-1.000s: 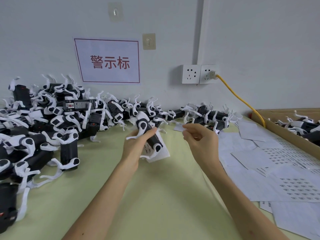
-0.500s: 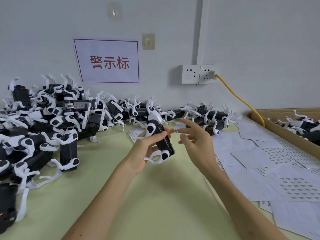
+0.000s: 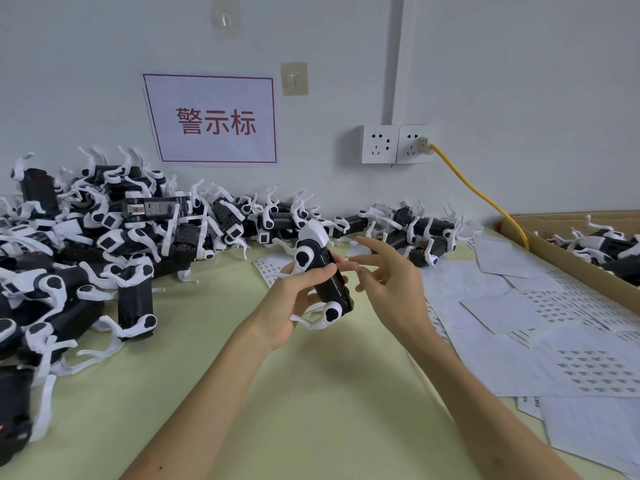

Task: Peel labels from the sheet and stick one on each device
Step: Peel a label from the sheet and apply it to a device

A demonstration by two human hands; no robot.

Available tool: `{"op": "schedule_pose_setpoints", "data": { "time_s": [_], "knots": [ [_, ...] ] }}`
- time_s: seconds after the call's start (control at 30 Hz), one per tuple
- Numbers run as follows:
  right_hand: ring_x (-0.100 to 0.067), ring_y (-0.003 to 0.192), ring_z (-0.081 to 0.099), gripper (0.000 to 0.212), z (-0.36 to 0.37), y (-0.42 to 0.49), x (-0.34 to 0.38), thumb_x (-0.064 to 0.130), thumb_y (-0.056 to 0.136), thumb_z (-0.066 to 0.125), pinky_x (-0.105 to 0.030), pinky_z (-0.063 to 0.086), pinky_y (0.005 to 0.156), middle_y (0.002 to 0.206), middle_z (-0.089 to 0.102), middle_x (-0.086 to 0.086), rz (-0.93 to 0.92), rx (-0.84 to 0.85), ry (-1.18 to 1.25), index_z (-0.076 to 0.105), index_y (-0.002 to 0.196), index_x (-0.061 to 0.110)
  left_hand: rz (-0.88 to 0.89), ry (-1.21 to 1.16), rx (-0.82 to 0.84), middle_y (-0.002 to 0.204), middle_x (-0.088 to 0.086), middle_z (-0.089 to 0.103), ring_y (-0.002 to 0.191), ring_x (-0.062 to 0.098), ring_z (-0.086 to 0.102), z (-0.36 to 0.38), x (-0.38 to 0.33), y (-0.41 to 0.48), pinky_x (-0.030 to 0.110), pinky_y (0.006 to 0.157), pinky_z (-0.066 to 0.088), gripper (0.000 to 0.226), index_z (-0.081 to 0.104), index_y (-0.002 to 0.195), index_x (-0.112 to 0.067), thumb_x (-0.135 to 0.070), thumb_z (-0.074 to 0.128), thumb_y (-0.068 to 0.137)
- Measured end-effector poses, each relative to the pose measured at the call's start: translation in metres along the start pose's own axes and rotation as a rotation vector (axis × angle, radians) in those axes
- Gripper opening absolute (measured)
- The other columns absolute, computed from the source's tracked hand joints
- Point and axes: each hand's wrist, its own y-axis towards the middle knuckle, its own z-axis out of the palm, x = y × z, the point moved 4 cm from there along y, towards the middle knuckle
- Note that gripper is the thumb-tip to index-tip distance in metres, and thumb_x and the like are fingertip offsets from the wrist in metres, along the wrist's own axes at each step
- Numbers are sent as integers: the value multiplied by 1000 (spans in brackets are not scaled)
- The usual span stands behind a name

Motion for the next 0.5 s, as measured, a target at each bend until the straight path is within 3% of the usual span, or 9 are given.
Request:
{"op": "schedule_pose_setpoints", "data": {
  "time_s": [0.1,0.2,0.3,0.5],
  "knots": [
    [-9,73,71,47,-1,0,1,-1,91,61,-16,50,62,107,74,14,-7,-20,-8,66,128,28,11,-3,21,129,13,70,113,22,66,3,-1,-1,39,102,50,28,68,112,-15,-28,65,88],
    [-14,77,71,33,-4,0,2,3,90,62,-20,50,68,99,75,16,-12,-62,-3,71,108,29,11,-11,12,130,10,70,111,21,67,3,-1,0,40,104,49,32,65,115,-12,-28,64,87],
    [-15,75,70,25,-5,-1,4,7,90,63,-23,49,66,91,74,19,-15,-74,2,71,89,31,19,2,6,130,7,70,112,20,67,2,-2,0,38,104,50,36,63,119,-11,-28,63,87],
    [-7,54,52,12,-4,-1,3,15,91,72,-17,35,56,73,68,18,-46,-77,-17,71,81,23,27,-4,-23,128,9,71,111,25,63,0,-1,0,36,98,52,29,67,112,-15,-28,65,87]
  ]
}}
